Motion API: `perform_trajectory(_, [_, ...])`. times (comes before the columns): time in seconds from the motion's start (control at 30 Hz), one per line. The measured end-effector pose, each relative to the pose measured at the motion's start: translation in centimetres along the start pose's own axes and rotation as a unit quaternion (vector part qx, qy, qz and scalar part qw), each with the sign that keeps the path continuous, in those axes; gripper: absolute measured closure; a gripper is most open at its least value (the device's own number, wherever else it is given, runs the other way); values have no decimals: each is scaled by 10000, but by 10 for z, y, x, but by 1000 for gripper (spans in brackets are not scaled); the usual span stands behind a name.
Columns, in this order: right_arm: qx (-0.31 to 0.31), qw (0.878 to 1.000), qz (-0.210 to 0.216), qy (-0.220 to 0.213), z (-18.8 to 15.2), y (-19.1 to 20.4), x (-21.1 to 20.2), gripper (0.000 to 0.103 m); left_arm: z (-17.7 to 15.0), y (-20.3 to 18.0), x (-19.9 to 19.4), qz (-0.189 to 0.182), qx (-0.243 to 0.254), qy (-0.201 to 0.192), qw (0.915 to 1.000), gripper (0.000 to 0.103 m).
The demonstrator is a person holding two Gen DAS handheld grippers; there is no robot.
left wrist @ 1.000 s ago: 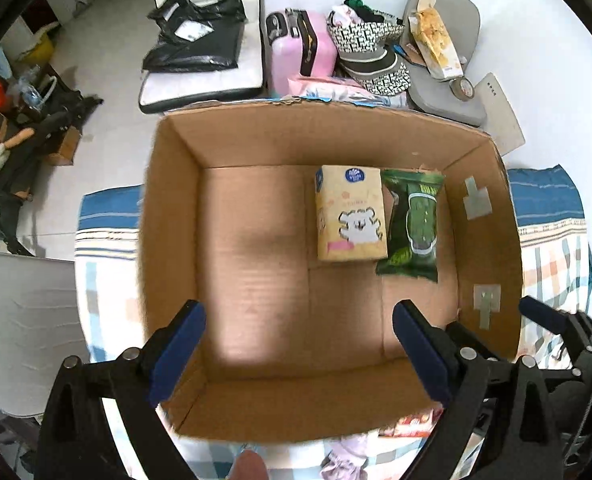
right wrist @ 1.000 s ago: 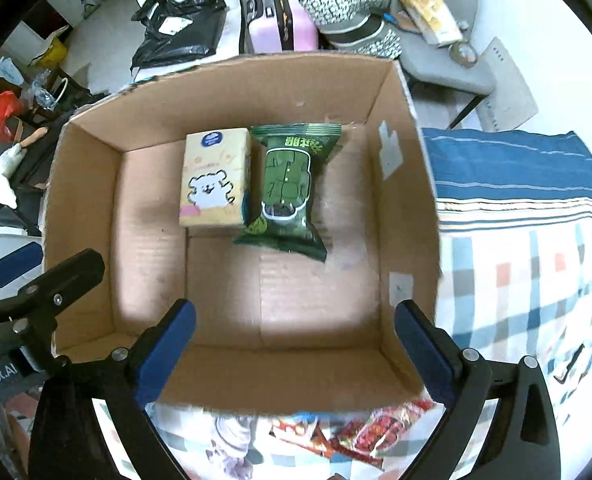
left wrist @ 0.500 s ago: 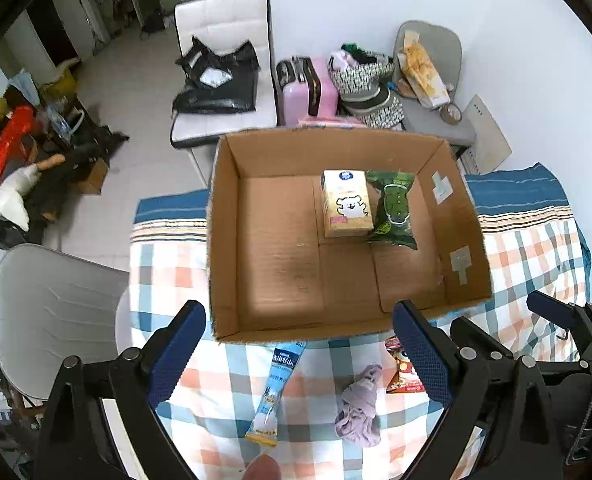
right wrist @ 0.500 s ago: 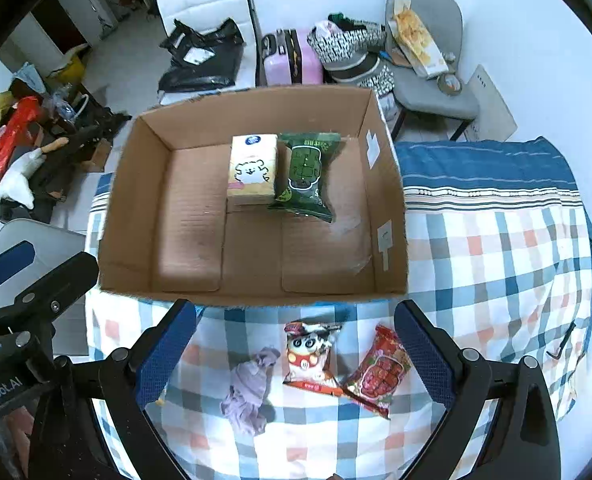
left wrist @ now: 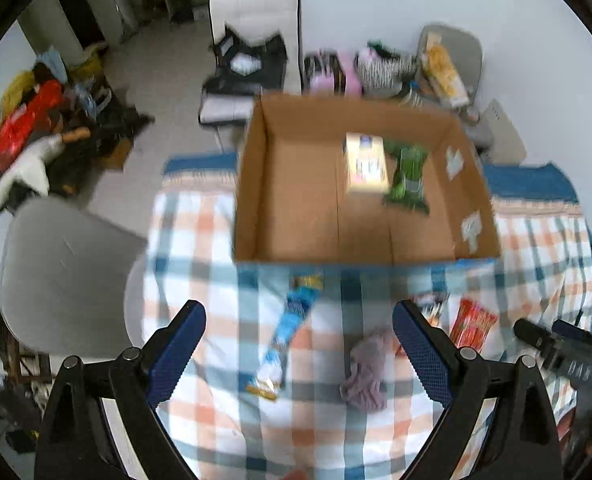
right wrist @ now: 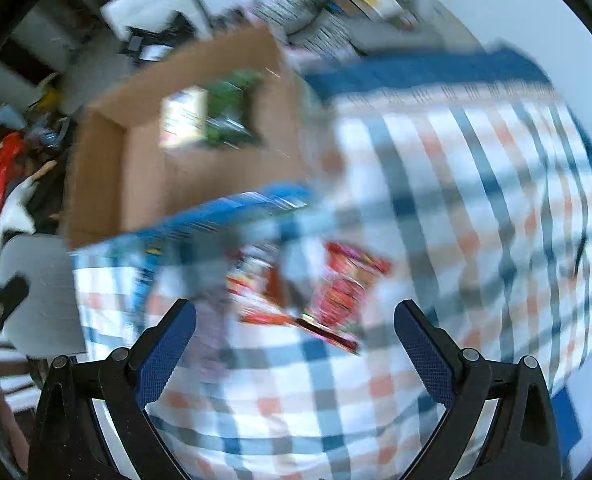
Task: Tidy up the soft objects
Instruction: 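Move both tools back toward the remaining snacks on the table, then grasp the red snack bag with right tool while left tool grasps panda snack bag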
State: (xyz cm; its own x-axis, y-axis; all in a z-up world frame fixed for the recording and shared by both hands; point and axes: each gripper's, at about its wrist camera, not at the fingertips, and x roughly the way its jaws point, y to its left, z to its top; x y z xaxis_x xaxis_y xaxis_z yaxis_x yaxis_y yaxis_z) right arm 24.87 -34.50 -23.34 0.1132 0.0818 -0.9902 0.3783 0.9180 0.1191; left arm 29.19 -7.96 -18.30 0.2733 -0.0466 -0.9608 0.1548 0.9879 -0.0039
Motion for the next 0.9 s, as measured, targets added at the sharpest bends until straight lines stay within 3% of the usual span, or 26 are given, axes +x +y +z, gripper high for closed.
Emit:
perform_trajectory(0.2, [675,9950,-10,742,-5,-49,85,2,-30,-36,67,-233,27,862,9960,7])
perform_trajectory(0.37, [1154,9864,337,1119,-4,-59,139,5,-34,-64,105,-362,34,1301,9908,7])
perform_trajectory(0.4, [1182,9853,403,1165,-4,-59,145,8,-34,-70,111,-407,45,1346,9900,7])
perform_trajectory(0.47, [1085,9848,363,1306,-8,-56,159,28,-33,-80,119,-370,87,1423,9891,7])
perform_trajectory(0.5, [1042,9846,317,1368,-10,-56,163,50,-32,-85,122,-369,136,1440,9888,7])
perform_trajectory(0.7, [929,9866,157,1334,-27,-85,150,52,-25,-118,133,-438,478,1461,9871,7])
perform_trajectory(0.9, [819,9871,261,1353,-29,-101,145,49,-24,-144,175,-528,594,1891,9787,7])
